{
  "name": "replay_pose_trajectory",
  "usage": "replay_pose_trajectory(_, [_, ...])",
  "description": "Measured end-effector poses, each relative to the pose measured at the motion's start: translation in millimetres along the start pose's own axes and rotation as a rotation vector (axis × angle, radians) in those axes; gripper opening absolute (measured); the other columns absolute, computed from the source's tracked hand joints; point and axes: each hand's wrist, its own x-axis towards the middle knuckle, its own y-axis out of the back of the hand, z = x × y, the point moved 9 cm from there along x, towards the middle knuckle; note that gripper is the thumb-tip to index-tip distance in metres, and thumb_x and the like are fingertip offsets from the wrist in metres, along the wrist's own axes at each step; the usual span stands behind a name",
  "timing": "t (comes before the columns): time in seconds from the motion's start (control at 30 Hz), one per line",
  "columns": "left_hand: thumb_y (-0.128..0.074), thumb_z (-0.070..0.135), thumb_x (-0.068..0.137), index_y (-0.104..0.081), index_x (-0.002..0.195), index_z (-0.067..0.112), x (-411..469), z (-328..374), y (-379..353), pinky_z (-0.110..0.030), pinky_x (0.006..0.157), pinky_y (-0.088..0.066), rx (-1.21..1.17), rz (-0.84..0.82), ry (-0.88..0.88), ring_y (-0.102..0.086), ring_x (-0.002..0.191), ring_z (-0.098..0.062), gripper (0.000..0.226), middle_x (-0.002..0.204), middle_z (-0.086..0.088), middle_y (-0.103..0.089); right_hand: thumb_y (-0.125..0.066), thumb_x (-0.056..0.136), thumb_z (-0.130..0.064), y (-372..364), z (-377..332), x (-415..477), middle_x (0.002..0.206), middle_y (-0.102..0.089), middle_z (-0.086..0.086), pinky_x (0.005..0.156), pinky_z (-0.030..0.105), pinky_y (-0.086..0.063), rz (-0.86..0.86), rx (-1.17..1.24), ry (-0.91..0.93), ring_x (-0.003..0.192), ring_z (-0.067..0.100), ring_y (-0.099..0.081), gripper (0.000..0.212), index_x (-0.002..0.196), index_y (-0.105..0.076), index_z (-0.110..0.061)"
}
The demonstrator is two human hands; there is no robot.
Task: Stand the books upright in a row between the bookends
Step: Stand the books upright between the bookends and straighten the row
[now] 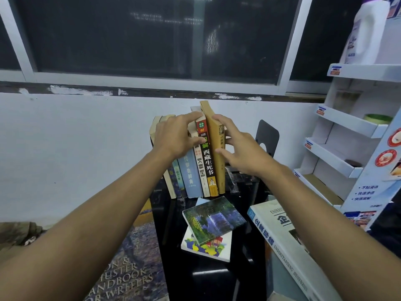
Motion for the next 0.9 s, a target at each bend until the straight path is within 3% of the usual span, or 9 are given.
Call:
replay_pose_trajectory(0.1, [-0.079, 0.051, 0.08, -0.051, 0.141, 0.042, 3, 0, 0, -0.048, 0.091, -0.055, 0.0, -0.011, 0.004, -0.069, 0.109, -0.024, 0.068, 0.117, 0.004, -0.075, -0.065, 0.098, -0.015, -2, 3, 5, 0.129, -0.065, 0.005, 0.1, 0.037, -0.053, -0.078, 0.007, -0.026, 0.118, 0.017, -0.064, 0.085, 0.151, -0.012, -0.054])
replay_pose_trajectory(0.17, [-0.08, 0.05, 0.08, -0.053, 0.141, 0.04, 5, 0, 2, -0.048, 0.093, -0.054, -0.001, -0.009, 0.006, -0.069, 0.108, -0.023, 0.068, 0.117, 0.004, -0.075, -0.065, 0.098, -0.015, -2, 6, 11, 0.119, -0.067, 0.009, 0.091, 0.042, -0.059, -0.068, 0.012, -0.051, 0.106, 0.02, -0.069, 0.084, 0.149, -0.013, -0.057])
replay_pose_trajectory(0.23, [-0.08, 0.05, 0.08, -0.054, 0.141, 0.041, 7, -1, 3, -0.047, 0.095, -0.053, 0.014, -0.013, 0.017, -0.07, 0.108, -0.022, 0.068, 0.119, 0.004, -0.075, -0.065, 0.098, -0.016, -2, 10, 16, 0.108, -0.068, 0.008, 0.079, 0.032, -0.061, -0.057, 0.01, -0.077, 0.093, 0.015, -0.071, 0.083, 0.15, -0.013, -0.054])
replay_pose_trajectory(0.3, [-0.081, 0.049, 0.078, -0.055, 0.14, 0.041, 9, 0, 4, -0.045, 0.096, -0.053, 0.01, -0.02, 0.028, -0.069, 0.109, -0.021, 0.068, 0.122, 0.005, -0.073, -0.067, 0.098, -0.018, 1, 12, 19, 0.096, -0.07, 0.004, 0.065, 0.015, -0.052, -0.047, -0.061, -0.082, 0.082, 0.008, -0.069, 0.084, 0.154, -0.012, -0.048])
replay_pose_trajectory(0.37, [-0.083, 0.048, 0.077, -0.058, 0.138, 0.041, 11, 0, 5, -0.044, 0.095, -0.053, -0.016, -0.023, 0.037, -0.07, 0.109, -0.02, 0.066, 0.124, 0.006, -0.072, -0.068, 0.097, -0.019, 2, 13, 22, 0.088, -0.07, 0.003, 0.06, 0.014, -0.043, -0.035, -0.12, -0.089, 0.079, 0.008, -0.067, 0.086, 0.156, -0.011, -0.044])
replay_pose_trajectory(0.5, [-0.084, 0.048, 0.075, -0.059, 0.138, 0.039, 12, 3, 4, -0.043, 0.095, -0.054, -0.022, -0.022, 0.039, -0.069, 0.11, -0.02, 0.069, 0.127, 0.004, -0.071, -0.07, 0.095, -0.02, -1, 18, 30, 0.087, -0.07, 0.004, 0.062, 0.02, -0.045, -0.018, -0.127, -0.11, 0.078, 0.011, -0.067, 0.088, 0.156, -0.01, -0.042])
replay_pose_trajectory(0.77, [-0.086, 0.046, 0.075, -0.058, 0.14, 0.037, 11, 7, 4, -0.042, 0.096, -0.053, -0.039, -0.046, 0.018, -0.068, 0.113, -0.02, 0.072, 0.129, 0.001, -0.07, -0.065, 0.099, -0.02, 2, 25, 26, 0.087, -0.075, 0.003, 0.083, 0.037, -0.061, -0.055, -0.03, -0.114, 0.078, 0.011, -0.074, 0.08, 0.154, -0.014, -0.047])
replay_pose_trajectory(0.9, [-0.084, 0.043, 0.077, -0.057, 0.142, 0.035, 8, 9, 5, -0.037, 0.093, -0.052, -0.048, -0.042, 0.001, -0.068, 0.114, -0.02, 0.07, 0.132, 0.002, -0.069, -0.053, 0.105, -0.03, -1, 17, 26, 0.078, -0.071, 0.006, 0.074, 0.04, -0.06, 0.012, -0.069, -0.062, 0.072, 0.016, -0.07, 0.064, 0.156, -0.015, -0.038])
